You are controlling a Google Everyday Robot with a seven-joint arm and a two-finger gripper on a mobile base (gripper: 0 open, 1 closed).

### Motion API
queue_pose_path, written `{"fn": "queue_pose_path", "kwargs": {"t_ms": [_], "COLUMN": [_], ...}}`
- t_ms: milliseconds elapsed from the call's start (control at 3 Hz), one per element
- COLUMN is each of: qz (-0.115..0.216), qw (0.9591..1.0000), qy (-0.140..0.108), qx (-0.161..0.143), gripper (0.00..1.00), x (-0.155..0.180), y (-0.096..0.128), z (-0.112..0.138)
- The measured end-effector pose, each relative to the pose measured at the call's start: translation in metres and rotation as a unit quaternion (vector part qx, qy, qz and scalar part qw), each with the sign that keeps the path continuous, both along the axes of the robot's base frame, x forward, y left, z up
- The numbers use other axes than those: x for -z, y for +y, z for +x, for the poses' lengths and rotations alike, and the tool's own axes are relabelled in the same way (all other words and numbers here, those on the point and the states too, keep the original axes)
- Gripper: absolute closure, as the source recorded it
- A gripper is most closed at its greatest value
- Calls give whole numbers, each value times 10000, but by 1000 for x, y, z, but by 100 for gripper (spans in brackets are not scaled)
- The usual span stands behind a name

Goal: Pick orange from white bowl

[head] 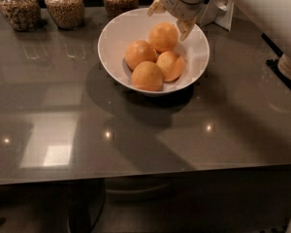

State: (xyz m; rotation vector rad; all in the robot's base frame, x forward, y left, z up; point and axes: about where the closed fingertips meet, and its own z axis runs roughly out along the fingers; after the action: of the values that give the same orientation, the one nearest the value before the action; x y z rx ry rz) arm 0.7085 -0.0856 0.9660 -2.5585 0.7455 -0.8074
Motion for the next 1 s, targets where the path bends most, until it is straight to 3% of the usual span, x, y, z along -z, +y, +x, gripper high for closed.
{"fn": "queue_pose_path", "kwargs": {"t_ms": [1000], "qz": [-62], "qw": [9992], "qy": [344], "qx": [-191], "gripper": [34], "x": [31], "y": [15], "z": [13]}}
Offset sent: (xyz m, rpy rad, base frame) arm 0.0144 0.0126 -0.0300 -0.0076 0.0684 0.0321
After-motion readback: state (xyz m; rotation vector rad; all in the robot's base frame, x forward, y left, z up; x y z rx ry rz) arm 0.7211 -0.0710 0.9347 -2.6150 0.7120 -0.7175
